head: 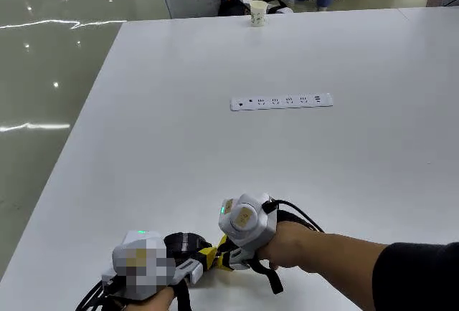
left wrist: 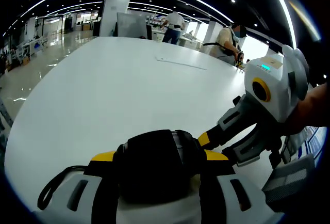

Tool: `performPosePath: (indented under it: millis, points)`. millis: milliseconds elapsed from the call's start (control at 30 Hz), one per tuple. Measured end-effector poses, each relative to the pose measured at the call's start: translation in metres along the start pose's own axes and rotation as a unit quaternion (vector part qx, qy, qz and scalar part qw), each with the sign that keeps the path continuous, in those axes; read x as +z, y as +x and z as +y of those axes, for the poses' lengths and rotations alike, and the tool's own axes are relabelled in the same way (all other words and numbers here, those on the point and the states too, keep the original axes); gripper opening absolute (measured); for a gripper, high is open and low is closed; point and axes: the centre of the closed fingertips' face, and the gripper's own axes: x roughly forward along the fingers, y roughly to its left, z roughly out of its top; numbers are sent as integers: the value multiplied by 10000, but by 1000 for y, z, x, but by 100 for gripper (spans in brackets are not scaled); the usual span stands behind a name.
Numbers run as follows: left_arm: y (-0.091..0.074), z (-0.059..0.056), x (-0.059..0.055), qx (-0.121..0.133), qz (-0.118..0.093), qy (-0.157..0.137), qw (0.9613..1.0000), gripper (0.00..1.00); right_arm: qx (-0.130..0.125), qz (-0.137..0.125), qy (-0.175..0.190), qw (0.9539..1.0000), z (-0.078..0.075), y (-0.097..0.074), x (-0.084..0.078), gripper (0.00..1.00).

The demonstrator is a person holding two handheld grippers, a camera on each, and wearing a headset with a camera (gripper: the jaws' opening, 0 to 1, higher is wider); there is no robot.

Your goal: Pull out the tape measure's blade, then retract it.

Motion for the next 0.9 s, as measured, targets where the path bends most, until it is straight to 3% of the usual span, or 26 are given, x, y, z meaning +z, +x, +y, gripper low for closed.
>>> performPosePath:
  millis: [267,367,733,900]
  points:
    - [0,-1,1,9,-50,67,10000,60,-31,-2,48,10000,1,0,1,12]
    - [0,-2,1,18,-45,113,9999,61,-117,61,-312,9994,2,0,0,13]
    - [2,-1,2,224,-109,79,9997,61,-328,-112,-131,9993,-1,-16,4,13]
    - [1,-1,3,197,-54,85,9998,62,-407,-212,-70,9989,-1,-24,3,14]
